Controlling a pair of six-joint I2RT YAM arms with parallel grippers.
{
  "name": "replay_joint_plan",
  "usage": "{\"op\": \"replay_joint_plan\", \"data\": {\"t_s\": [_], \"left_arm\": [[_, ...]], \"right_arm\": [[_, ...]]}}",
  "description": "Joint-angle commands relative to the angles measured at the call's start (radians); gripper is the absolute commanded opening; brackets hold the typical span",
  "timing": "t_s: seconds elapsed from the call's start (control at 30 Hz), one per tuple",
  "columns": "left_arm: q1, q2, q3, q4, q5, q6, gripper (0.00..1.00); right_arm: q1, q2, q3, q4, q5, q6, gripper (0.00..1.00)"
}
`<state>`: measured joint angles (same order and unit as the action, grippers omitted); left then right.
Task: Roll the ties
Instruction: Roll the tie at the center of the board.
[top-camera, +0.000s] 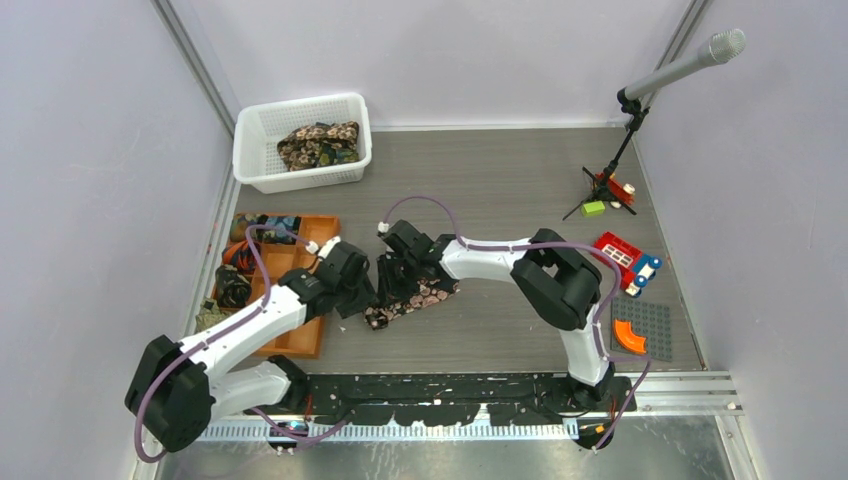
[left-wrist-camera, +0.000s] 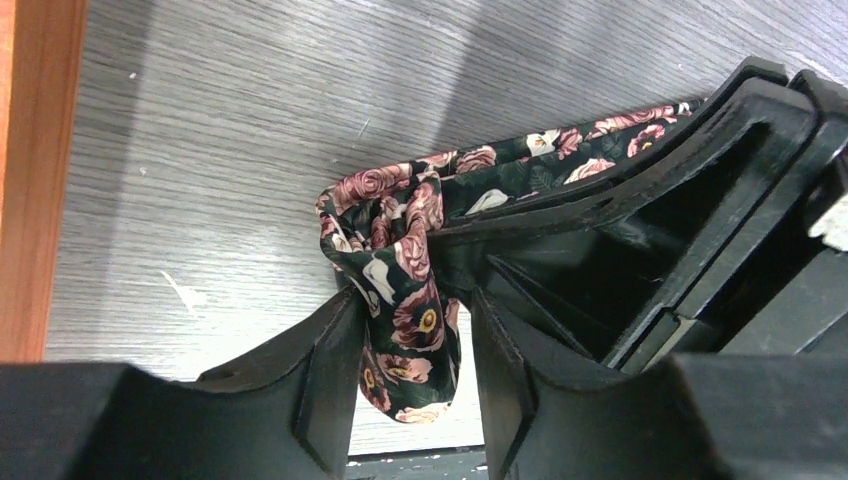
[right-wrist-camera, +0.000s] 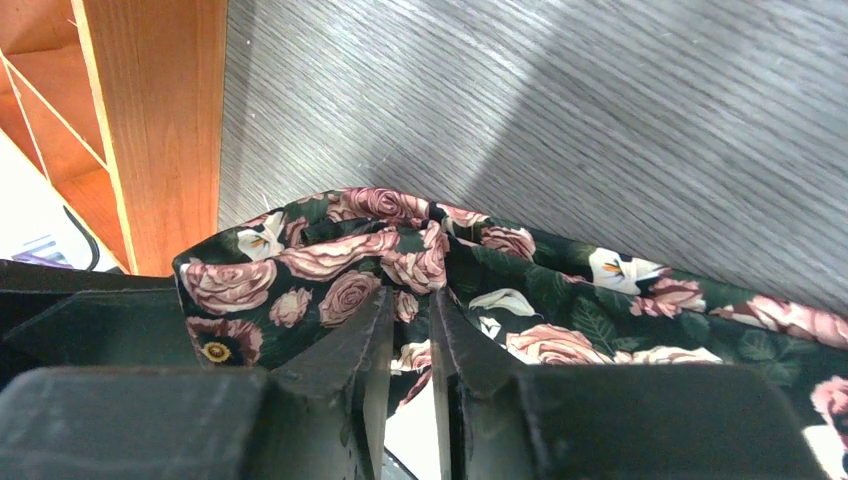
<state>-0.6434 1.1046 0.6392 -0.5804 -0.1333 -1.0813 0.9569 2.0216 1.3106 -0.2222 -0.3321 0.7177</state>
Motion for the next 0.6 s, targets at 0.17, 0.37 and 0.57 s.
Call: {"op": "replay_joint_plan", "data": {"t_s": [0.17, 0.37, 0.57], "left_arm": [[-0.003, -0.195, -0.128, -0.022, -0.013, -0.03, 0.5], [-0.003, -0.351, -0.197, -0.125, -0.04, -0.046, 0.58], [-0.003, -0.48, -0.174, -0.259, -0.118, -0.013, 0.65]], "right_arm": [[-0.008, -0.125, 0.038, -0.081, 0.029, -0.048, 0.35], [-0.006, -0.197, -0.014, -0.113, 0.042, -0.063, 0.38], [0.058, -0.271, -0.122, -0.102, 0.088, -0.056, 0.36]]}}
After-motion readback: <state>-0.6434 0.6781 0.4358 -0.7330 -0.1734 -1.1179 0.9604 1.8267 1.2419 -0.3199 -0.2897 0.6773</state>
